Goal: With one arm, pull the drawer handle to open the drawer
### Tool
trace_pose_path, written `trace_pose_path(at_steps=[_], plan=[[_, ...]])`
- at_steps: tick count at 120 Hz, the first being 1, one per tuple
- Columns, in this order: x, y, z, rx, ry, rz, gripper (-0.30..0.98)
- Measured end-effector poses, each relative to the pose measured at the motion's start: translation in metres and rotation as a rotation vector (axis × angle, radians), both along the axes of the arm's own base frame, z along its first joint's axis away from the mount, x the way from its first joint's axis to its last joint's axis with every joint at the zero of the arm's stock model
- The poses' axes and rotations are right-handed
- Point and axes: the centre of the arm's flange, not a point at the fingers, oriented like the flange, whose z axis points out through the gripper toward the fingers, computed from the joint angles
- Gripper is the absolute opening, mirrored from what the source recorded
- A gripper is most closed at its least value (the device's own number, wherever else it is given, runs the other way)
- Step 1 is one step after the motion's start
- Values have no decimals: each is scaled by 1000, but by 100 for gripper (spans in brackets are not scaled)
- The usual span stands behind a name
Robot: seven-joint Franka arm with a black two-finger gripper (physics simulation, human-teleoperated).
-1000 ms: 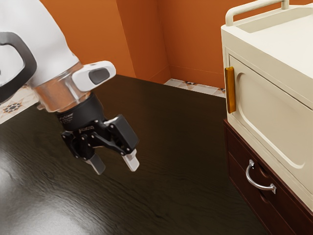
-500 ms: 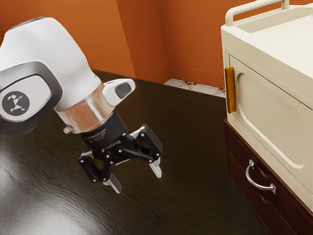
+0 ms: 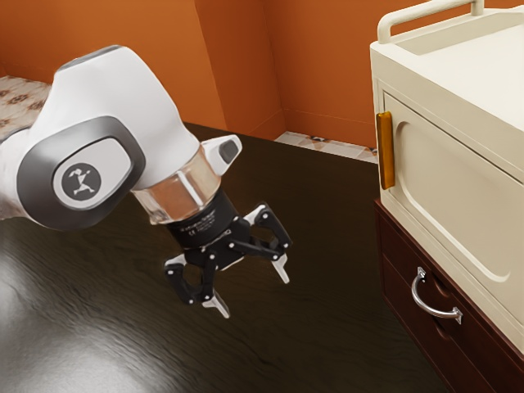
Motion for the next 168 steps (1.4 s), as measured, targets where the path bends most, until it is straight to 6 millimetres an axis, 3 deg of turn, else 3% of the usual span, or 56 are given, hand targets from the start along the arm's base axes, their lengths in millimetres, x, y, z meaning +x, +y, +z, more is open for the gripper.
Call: trace_pose_path(at_steps=[50, 133, 168], plan=[[16, -40, -13, -111, -107, -8, 56], [48, -85, -36, -107, -249, -120, 53], [50, -111, -41, -112, -292, -172, 46]])
